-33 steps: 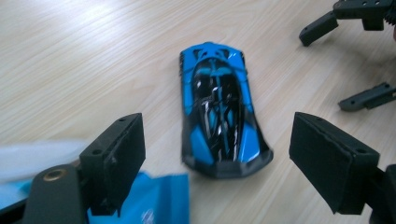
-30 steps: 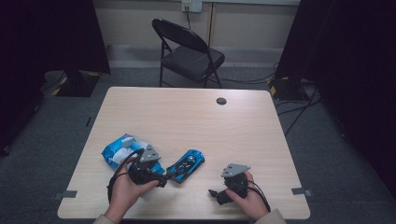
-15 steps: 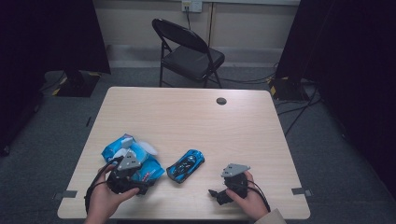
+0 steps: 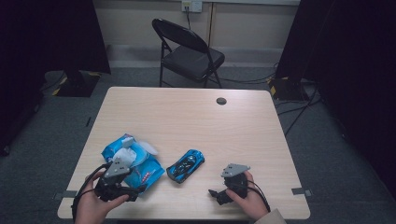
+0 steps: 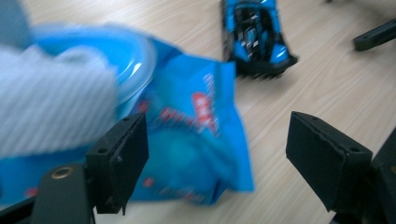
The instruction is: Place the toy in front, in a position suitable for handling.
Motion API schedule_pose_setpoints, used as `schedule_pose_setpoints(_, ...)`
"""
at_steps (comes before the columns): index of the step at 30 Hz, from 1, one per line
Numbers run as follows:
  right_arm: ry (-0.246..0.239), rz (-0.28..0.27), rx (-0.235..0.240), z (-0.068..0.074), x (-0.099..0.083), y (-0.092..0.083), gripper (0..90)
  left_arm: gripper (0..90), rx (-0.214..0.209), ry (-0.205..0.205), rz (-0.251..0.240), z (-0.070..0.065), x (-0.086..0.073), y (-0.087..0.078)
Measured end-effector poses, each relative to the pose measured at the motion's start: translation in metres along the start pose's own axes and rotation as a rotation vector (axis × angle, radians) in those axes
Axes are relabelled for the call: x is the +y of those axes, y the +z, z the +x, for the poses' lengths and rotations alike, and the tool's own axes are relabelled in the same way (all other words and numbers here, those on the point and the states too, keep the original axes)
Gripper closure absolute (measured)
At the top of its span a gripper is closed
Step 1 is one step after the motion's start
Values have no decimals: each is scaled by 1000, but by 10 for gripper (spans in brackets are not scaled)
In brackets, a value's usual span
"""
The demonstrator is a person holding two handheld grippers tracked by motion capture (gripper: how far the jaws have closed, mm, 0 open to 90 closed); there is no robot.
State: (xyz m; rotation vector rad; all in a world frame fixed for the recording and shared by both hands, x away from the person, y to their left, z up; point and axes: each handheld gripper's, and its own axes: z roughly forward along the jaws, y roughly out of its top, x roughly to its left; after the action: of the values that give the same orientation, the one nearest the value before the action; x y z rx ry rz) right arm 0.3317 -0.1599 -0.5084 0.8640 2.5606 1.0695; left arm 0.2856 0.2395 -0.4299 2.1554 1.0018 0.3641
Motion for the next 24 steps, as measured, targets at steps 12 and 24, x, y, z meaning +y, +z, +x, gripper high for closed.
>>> schedule_pose_setpoints(12, 1, 0, -1, 0, 0, 0, 4, 170, 47, -49, 65, 8, -31, 11)
schedule_pose_setpoints(24, 0, 1, 0, 0, 0, 0, 4, 162, 38, -66, 26, -2, -34, 22)
